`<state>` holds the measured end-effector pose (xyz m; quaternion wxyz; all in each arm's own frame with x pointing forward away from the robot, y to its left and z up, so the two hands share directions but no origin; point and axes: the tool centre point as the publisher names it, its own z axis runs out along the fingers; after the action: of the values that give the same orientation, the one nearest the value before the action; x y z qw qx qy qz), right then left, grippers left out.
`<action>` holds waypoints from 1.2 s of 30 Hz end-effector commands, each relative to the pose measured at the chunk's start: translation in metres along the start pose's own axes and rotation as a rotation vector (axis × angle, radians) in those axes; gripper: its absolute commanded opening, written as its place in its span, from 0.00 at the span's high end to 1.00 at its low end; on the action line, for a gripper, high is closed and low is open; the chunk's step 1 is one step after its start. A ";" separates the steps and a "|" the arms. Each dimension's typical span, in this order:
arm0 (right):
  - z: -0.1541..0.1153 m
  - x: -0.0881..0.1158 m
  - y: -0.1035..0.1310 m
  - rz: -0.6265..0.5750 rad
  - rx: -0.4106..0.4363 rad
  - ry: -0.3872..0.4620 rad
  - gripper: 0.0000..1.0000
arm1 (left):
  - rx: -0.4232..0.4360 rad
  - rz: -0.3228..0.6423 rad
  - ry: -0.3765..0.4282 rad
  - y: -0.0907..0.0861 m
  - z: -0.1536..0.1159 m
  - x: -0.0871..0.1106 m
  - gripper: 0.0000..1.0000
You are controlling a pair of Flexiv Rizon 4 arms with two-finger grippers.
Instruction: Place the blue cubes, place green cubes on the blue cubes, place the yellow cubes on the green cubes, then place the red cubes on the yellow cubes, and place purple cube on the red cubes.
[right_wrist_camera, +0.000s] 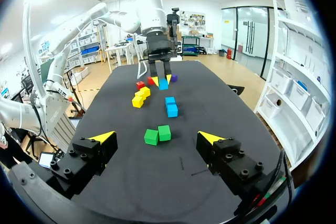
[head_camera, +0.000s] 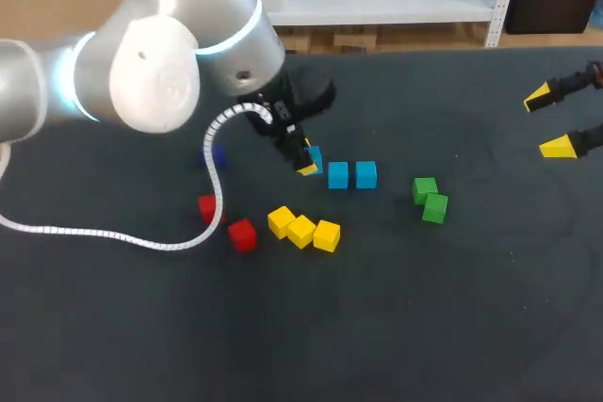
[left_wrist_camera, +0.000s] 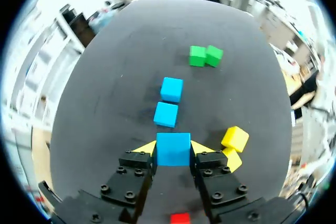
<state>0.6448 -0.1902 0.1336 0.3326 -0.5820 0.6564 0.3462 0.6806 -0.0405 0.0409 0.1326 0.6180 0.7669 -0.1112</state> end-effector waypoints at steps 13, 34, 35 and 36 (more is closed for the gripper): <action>0.001 0.000 -0.001 -0.001 0.000 -0.001 0.00 | 0.006 0.054 0.053 0.012 0.024 0.009 1.00; 0.001 0.000 -0.001 -0.001 0.000 -0.001 0.00 | -0.006 0.174 0.052 0.024 0.035 0.021 1.00; 0.001 0.000 -0.001 -0.001 0.000 -0.001 0.00 | -0.005 0.176 0.050 0.024 0.036 0.021 1.00; 0.001 0.000 -0.001 -0.001 0.000 -0.001 0.00 | -0.004 0.178 0.049 0.024 0.036 0.020 1.00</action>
<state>0.6449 -0.1902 0.1336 0.3326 -0.5820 0.6564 0.3462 0.6999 -0.0286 0.0024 0.1241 0.6847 0.7137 -0.0798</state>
